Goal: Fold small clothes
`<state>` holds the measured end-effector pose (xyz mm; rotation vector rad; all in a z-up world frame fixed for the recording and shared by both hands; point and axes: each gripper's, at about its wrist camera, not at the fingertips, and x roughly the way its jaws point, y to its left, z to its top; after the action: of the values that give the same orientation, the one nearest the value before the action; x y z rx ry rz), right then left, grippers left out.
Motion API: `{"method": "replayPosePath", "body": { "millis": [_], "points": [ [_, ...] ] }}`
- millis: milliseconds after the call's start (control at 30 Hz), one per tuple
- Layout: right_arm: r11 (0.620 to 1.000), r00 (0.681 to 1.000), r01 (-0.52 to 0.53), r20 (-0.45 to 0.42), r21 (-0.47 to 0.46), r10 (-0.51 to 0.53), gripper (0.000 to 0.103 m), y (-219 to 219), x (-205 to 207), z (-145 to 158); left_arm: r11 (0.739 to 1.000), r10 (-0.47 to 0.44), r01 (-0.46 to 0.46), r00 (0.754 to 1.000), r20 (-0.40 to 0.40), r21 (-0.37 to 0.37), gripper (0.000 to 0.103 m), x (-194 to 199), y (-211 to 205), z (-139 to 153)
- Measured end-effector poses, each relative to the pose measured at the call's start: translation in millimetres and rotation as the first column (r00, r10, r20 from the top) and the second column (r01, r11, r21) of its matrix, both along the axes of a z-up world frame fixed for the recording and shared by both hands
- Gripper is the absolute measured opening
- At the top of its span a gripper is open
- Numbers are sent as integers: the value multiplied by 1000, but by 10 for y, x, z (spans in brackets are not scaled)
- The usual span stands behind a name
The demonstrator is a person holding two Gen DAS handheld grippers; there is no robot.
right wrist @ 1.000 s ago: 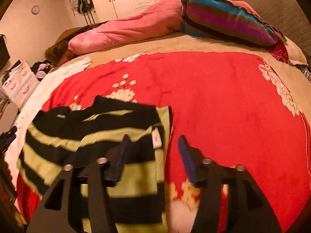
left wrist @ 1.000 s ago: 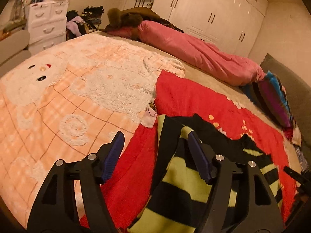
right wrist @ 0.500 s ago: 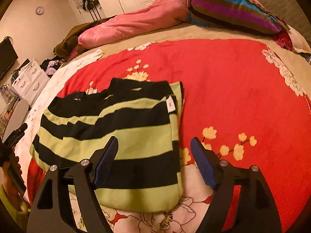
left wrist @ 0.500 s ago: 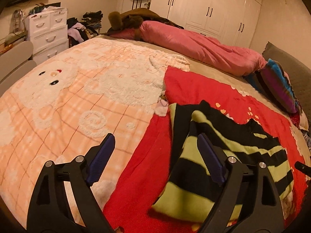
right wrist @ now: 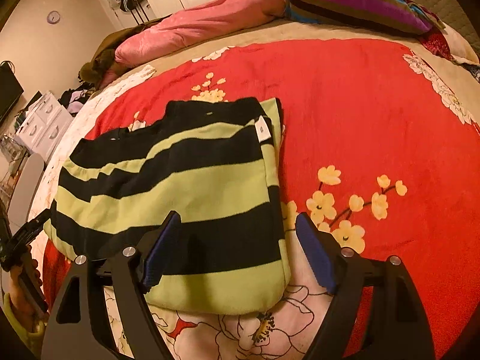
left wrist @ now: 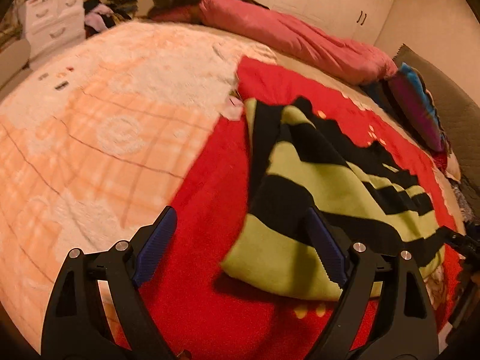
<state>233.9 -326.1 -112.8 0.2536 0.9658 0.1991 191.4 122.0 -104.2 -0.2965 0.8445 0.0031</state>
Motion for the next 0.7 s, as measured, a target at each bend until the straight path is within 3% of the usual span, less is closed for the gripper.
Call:
{"method": "replayPosePath", "body": {
  "millis": [133,167,200,233,333,433,567,700],
  "points": [
    [1000,1000,0,-9,-14,0,74,12,10,-54,1000,-22,22,1000,-10,12,76,21,-71,-32],
    [1000,1000,-2,-9,-19,2,66,18,11,-60,999,-31,31,999,-12,22,63,27,-97,-39],
    [1000,1000,-16,-12,-19,16,43,35,17,-73,999,-47,47,999,-16,23,54,37,-128,-52],
    [999,1000,-26,-17,-27,25,31,51,22,-86,998,-60,61,998,-18,19,37,43,-148,-57],
    [999,999,-31,-17,-39,30,15,39,0,-96,996,-72,73,997,-14,48,1,34,-196,-29],
    [999,1000,-14,7,-42,14,14,-4,-58,-31,996,-41,41,999,-10,74,1,-14,-163,10],
    [999,1000,12,2,-37,-12,8,-112,-75,-28,999,-16,17,1000,-27,41,1,-65,-70,-23],
    [999,999,32,-34,-37,-33,9,-124,-27,-121,995,-15,20,998,-57,95,2,-55,-137,-72]
  ]
}}
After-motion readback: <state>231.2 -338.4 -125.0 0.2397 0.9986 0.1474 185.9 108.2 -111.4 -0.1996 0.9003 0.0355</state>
